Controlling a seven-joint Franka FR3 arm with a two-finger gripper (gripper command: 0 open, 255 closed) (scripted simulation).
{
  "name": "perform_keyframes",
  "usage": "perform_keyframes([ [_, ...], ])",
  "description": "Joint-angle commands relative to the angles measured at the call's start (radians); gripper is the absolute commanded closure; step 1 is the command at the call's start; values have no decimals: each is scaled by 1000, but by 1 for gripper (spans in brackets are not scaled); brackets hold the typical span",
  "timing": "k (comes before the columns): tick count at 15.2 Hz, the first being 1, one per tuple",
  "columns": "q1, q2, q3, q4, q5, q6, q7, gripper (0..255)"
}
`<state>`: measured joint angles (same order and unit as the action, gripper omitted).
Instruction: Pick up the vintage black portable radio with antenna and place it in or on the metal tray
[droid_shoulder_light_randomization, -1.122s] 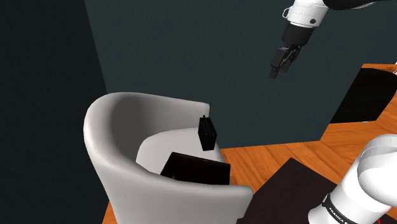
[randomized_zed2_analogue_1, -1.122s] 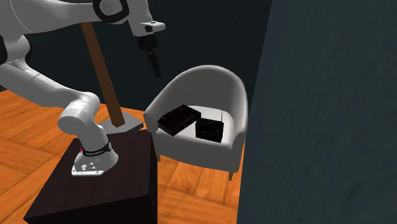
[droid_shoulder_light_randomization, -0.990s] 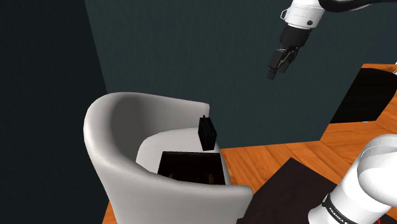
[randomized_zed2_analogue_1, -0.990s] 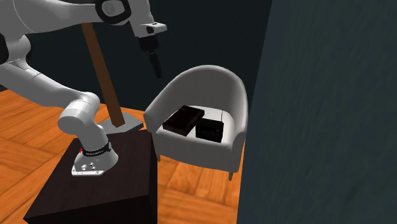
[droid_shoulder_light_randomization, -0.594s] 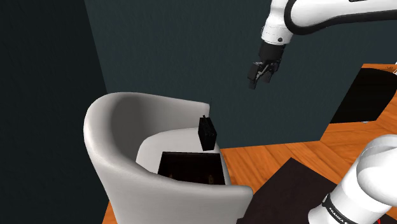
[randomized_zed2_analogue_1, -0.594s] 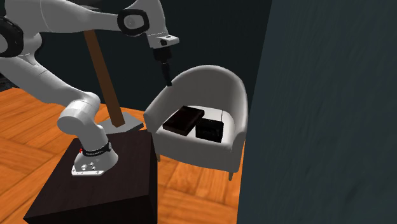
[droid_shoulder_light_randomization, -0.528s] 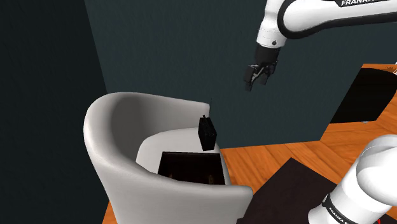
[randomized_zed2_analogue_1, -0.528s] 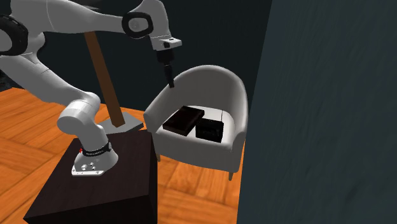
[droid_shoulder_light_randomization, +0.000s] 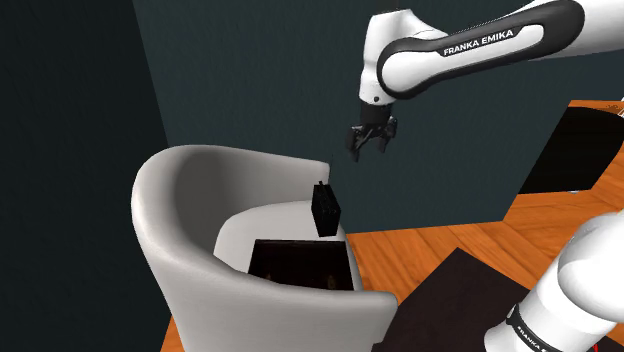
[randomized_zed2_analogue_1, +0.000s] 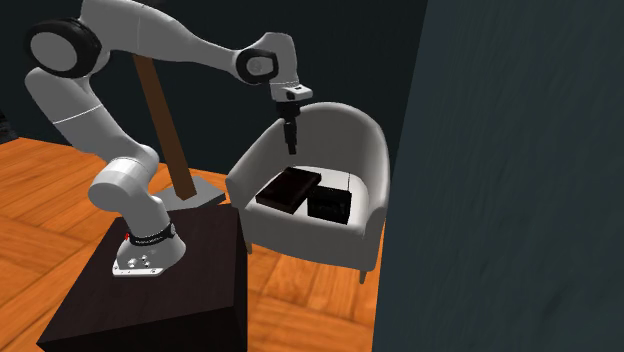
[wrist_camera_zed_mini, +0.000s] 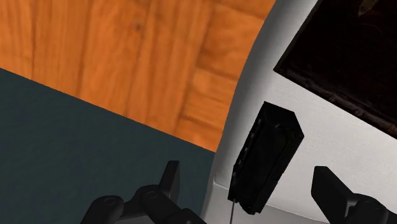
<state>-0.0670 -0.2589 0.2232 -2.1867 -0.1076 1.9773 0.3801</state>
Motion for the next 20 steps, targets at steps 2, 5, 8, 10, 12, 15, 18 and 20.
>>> perform_keyframes([
  [2,-8,117,27,51,-33,34,98,0],
  [5,-11,239,40,116,-73,58,187,0],
  [8,-6,363,41,193,-114,70,271,0],
  [10,1,447,37,250,-139,73,322,0],
  [12,11,530,28,313,-160,72,369,0],
  [15,29,655,10,418,-185,63,429,0],
  [18,39,729,-4,475,-196,66,459,0],
  [20,37,739,-7,462,-201,89,462,0],
])
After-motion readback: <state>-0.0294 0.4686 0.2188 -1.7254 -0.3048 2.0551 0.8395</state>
